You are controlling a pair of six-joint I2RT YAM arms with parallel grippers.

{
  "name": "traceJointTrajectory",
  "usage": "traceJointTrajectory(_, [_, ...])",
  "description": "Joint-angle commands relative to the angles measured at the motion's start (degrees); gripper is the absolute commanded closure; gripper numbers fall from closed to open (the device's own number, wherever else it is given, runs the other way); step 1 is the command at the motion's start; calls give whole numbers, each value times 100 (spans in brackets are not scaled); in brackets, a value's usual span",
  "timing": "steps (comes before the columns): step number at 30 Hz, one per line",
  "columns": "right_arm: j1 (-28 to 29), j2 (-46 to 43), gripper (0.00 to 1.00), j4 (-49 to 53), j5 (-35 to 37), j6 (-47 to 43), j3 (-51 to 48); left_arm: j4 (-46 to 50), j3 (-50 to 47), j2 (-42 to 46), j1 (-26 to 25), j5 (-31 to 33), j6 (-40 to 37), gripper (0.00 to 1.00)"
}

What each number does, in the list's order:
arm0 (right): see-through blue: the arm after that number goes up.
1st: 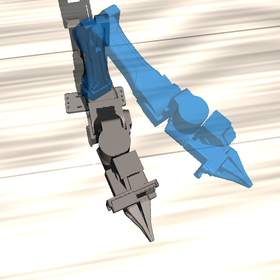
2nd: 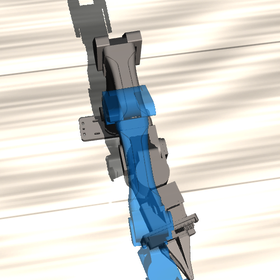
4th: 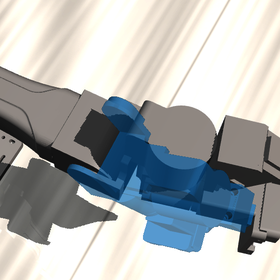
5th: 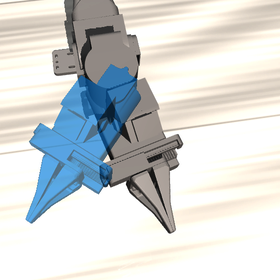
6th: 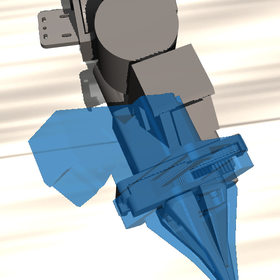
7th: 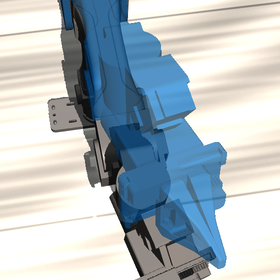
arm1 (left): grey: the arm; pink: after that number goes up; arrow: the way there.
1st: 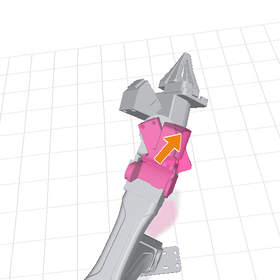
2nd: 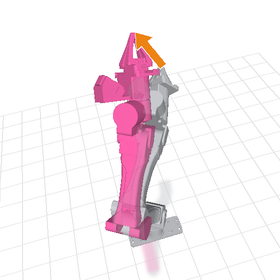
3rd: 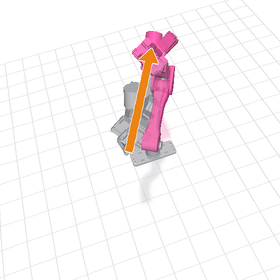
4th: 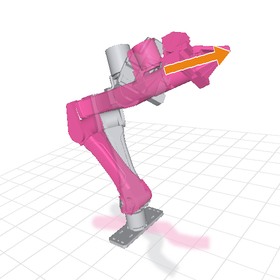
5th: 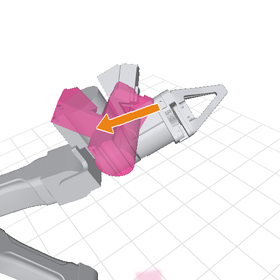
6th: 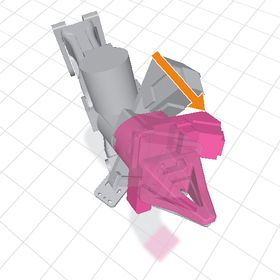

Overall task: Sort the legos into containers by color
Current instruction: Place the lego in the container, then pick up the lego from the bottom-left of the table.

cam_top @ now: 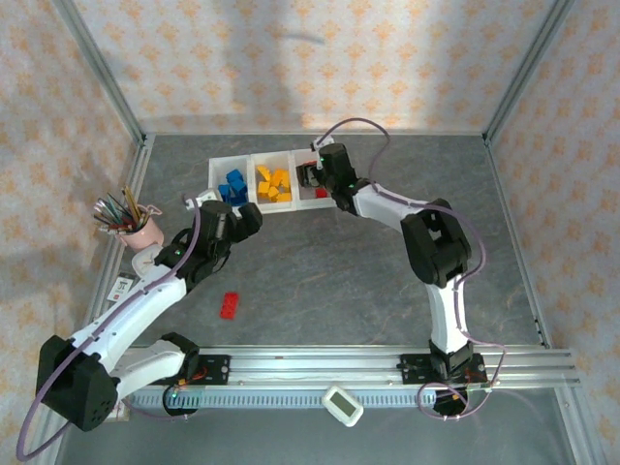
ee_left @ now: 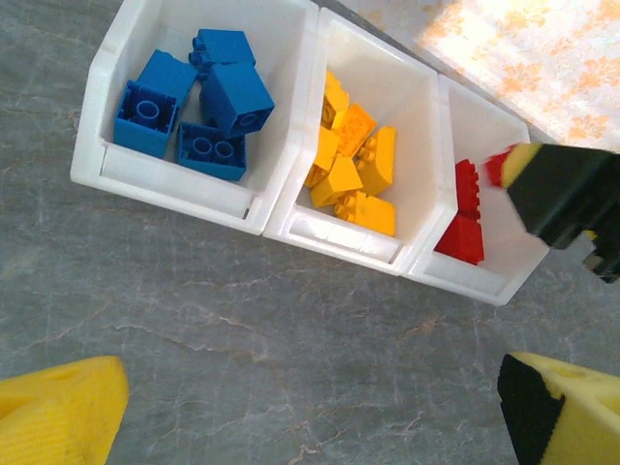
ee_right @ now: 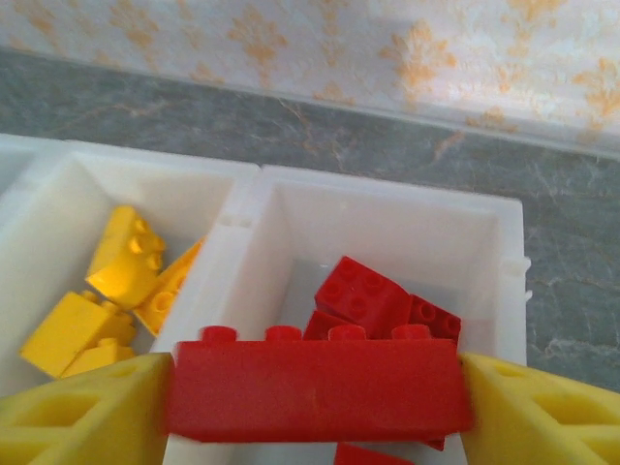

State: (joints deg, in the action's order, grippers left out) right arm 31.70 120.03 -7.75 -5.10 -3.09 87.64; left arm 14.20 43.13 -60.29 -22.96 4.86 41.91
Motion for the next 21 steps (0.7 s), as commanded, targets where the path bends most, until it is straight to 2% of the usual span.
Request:
traceJointTrajectory(1, [-41,-53,20,300,269,75,298,-296,184,-76,64,-29,-113,1])
traceJointTrajectory(3, [-41,-205,17,305,237,81,239,-246,222,-96,64,-21,-114,1])
traceJointTrajectory(9, [117,-874,17,445,36,140,-286,-116,166,193,72,123,-131,1])
traceJointTrajectory(21, [1242,-2188,15,325,-307,424,-2074,877,-248,1508,99,519,23,1])
